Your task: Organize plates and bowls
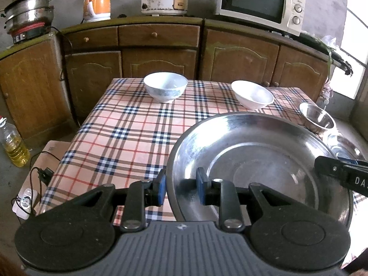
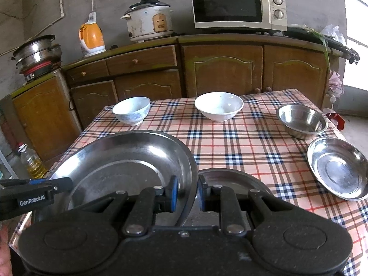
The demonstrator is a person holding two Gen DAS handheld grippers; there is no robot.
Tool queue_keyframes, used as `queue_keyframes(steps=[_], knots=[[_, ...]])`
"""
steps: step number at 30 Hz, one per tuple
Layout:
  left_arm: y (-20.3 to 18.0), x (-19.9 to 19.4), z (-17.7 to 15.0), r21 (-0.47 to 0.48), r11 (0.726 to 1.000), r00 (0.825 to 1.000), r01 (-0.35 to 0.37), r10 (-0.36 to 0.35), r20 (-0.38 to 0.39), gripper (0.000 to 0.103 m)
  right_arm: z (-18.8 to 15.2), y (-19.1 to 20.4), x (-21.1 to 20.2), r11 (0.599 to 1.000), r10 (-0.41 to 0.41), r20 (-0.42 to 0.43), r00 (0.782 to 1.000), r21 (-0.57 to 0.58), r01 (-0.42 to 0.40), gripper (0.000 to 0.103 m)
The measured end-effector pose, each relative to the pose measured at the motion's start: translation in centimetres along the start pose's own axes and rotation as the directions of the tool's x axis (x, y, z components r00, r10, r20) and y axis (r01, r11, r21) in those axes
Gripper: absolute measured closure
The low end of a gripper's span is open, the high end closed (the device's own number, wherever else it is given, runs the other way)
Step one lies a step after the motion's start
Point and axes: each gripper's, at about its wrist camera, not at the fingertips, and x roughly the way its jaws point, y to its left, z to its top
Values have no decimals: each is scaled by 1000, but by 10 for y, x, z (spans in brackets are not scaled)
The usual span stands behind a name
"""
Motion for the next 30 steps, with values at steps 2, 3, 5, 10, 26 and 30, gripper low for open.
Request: queue_keyframes(steps=[2, 3, 5, 10, 26, 30], knots=[[-2, 1, -1, -1, 1000, 1000, 3, -3, -2, 76, -1, -2, 0, 1000, -4, 0, 1000, 1, 4, 79], [-3, 1, -1, -2, 1000, 1000, 5, -5, -4, 76, -1, -3, -1, 1000, -6, 0, 1000, 3, 6, 79], [-5, 2, -2, 0, 1000, 1000, 9, -9, -7, 76, -2, -6, -1, 1000, -10, -2, 1000, 7, 10, 79], [-11, 4, -4, 3, 1000, 1000, 15, -15, -12, 76, -5, -10, -2, 1000, -24, -7, 1000, 13, 24, 79], [-33, 11, -9, 26, 998, 998, 59, -58, -34, 76, -14, -33, -13, 996, -75, -21, 997, 46, 76, 79], [-40, 12, -9, 36, 997, 997, 68, -67, -36, 76, -16, -41, -16, 995, -86, -21, 996, 58, 87, 79]])
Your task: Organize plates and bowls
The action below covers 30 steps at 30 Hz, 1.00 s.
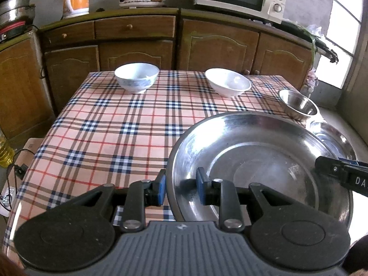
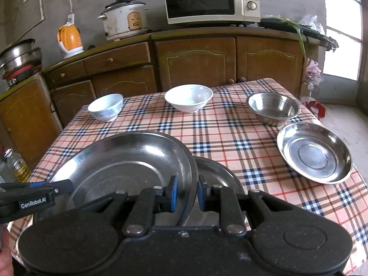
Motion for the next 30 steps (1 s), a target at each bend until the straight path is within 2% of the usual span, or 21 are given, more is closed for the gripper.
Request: queue_keyframes(steps=[11, 24, 30], knots=[[-21, 4, -1, 29, 999, 999, 32, -32, -12, 76, -3, -22, -8, 999, -38, -2, 999, 37, 38, 79], [-62, 10, -4, 92, 989, 993, 113, -109, -38, 76, -20, -64, -30, 987, -116, -23, 993, 108, 118, 79], [-66, 12, -9, 114, 988, 994, 105, -101, -40, 76, -27, -71, -25, 987, -107, -34, 994, 118, 110, 79]])
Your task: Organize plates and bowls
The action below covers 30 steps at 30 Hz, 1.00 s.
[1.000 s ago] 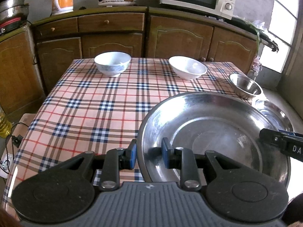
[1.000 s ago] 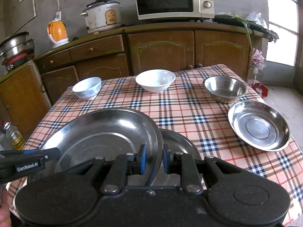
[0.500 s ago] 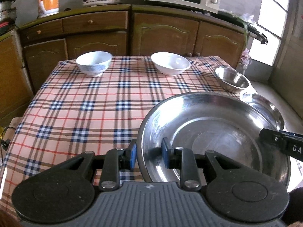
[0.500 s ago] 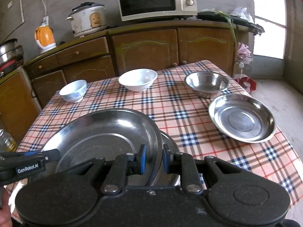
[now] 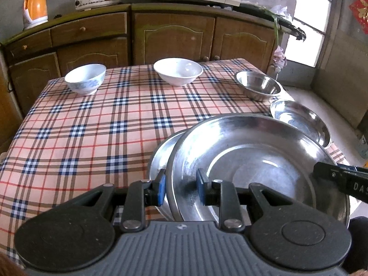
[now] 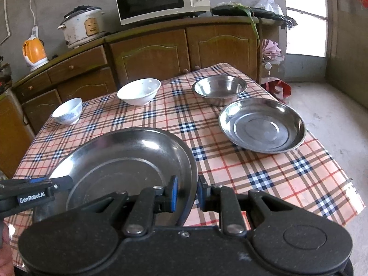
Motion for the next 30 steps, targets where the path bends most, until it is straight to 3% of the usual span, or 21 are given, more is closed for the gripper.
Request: queue_keyframes(steps=[16, 30], knots=[[9, 17, -7, -2, 998, 997, -71, 71, -31, 75, -6, 11, 40, 997, 43, -29, 999, -57, -45, 79], [15, 26, -6, 1, 996, 995, -88, 88, -36, 75, -1, 15, 57, 995, 61, -30, 998, -73, -63, 79]])
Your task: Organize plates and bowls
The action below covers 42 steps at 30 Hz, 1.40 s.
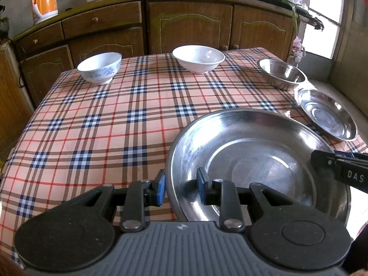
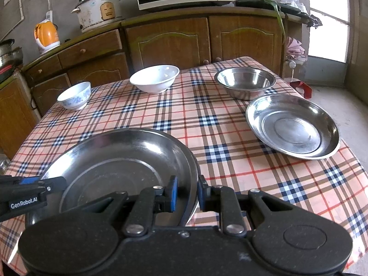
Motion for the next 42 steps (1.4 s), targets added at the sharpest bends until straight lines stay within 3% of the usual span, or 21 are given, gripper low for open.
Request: queue_keyframes(steps=[42], knots=[[6, 43, 5, -8, 1000, 997, -11, 11, -72, 73, 9, 3, 48, 1000, -16, -58, 998, -24, 14, 79]])
